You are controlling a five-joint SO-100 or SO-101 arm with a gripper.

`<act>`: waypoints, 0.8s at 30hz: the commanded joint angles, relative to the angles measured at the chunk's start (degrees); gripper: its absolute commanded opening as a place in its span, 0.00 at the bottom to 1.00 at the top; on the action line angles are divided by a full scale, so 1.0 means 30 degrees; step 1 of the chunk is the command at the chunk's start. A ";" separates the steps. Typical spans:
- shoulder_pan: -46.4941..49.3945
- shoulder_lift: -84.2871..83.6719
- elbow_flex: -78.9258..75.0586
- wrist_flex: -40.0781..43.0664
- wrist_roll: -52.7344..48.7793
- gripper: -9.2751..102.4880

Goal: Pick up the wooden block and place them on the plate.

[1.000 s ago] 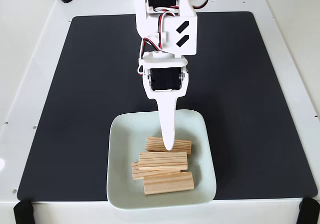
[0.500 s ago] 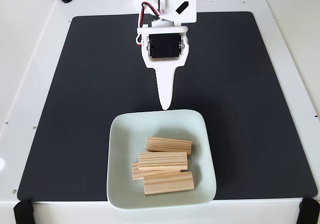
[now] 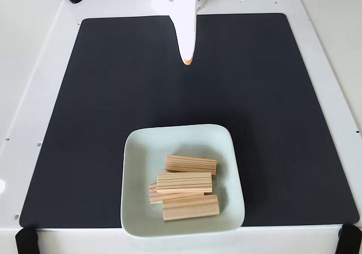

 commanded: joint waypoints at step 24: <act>-0.0205 2.4199 1.8193 -0.0469 -0.0088 0.09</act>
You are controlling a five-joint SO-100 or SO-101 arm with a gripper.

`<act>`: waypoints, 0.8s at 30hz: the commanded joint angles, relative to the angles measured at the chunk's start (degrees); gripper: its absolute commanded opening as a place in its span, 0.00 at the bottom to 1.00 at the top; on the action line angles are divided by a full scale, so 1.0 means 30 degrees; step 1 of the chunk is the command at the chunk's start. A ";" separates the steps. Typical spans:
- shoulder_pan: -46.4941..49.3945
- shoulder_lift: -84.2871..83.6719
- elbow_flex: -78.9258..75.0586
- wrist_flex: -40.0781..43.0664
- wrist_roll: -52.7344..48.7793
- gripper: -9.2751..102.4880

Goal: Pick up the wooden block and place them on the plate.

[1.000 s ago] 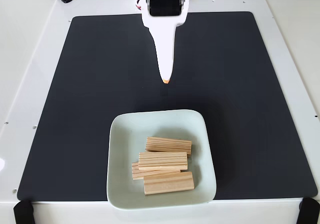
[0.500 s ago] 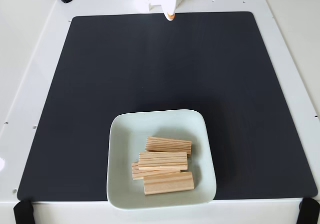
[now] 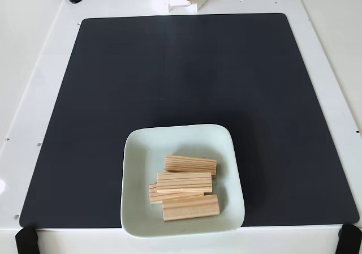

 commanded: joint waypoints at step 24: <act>0.0703 0.2109 0.1260 1.1660 0.0205 0.08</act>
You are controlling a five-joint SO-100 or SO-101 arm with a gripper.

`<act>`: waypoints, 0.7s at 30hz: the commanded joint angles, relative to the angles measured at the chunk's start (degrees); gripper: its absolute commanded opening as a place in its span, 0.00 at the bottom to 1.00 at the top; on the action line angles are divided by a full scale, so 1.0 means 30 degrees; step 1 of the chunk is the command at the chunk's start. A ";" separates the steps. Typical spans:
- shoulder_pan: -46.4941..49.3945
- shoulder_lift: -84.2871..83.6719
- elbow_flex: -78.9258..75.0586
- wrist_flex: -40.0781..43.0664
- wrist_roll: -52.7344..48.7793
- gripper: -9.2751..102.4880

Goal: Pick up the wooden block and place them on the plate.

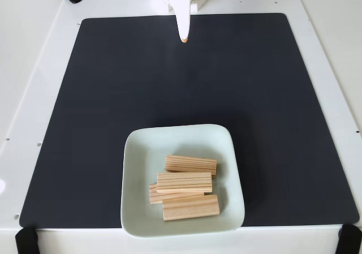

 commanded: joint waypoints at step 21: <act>0.1553 0.0234 0.0059 0.0732 0.3252 0.08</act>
